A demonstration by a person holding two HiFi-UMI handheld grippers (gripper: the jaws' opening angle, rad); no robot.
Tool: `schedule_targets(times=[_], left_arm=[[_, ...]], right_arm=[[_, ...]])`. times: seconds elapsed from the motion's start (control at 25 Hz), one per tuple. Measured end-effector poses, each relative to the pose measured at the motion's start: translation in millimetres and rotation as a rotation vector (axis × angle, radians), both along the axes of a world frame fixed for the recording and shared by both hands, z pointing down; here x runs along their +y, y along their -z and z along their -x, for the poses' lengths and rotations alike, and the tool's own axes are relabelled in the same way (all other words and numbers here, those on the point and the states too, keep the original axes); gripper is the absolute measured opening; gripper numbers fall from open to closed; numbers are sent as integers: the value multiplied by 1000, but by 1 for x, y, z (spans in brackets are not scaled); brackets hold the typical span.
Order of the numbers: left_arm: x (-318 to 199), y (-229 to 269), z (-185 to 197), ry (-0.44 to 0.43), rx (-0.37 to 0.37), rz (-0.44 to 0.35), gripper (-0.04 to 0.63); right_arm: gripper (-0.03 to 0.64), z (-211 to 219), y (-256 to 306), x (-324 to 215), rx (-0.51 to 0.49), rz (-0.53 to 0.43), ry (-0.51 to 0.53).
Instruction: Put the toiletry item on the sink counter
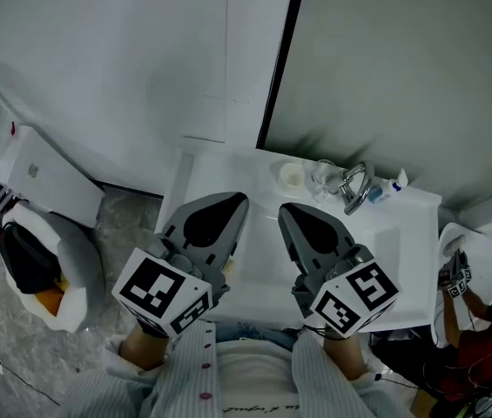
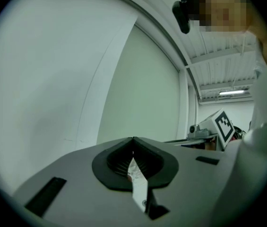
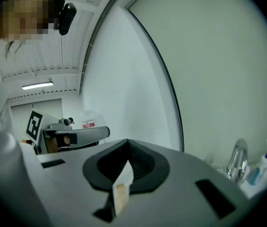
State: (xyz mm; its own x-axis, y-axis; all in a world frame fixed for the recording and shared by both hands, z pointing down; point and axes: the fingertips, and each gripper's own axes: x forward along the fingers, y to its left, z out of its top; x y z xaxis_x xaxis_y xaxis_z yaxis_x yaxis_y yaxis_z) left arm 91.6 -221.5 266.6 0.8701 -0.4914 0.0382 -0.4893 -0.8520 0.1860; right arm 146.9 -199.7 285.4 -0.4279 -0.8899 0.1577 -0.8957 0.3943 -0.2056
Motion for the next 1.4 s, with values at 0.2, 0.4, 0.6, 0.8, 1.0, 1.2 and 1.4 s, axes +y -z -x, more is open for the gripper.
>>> schedule_targets(times=[0.2, 0.4, 0.6, 0.8, 1.0, 1.2, 1.4], left_arm=[[2, 2, -9, -19, 7, -8, 17], [5, 7, -11, -40, 12, -45, 17], [8, 2, -10, -57, -6, -52, 17], [11, -6, -10, -74, -14, -39, 17], [13, -11, -3, -70, -15, -27, 17], [12, -19, 1, -65, -25, -16, 17], [10, -20, 5, -60, -20, -3, 17]], right_arm=[[9, -5, -5, 2, -10, 15, 0], [9, -6, -4, 3, -13, 12, -6], [9, -4, -3, 3, -4, 18, -6], [9, -4, -7, 4, 0, 24, -7], [9, 2, -10, 4, -6, 35, 0], [9, 3, -13, 3, -4, 35, 1], [8, 3, -14, 3, -4, 40, -2]])
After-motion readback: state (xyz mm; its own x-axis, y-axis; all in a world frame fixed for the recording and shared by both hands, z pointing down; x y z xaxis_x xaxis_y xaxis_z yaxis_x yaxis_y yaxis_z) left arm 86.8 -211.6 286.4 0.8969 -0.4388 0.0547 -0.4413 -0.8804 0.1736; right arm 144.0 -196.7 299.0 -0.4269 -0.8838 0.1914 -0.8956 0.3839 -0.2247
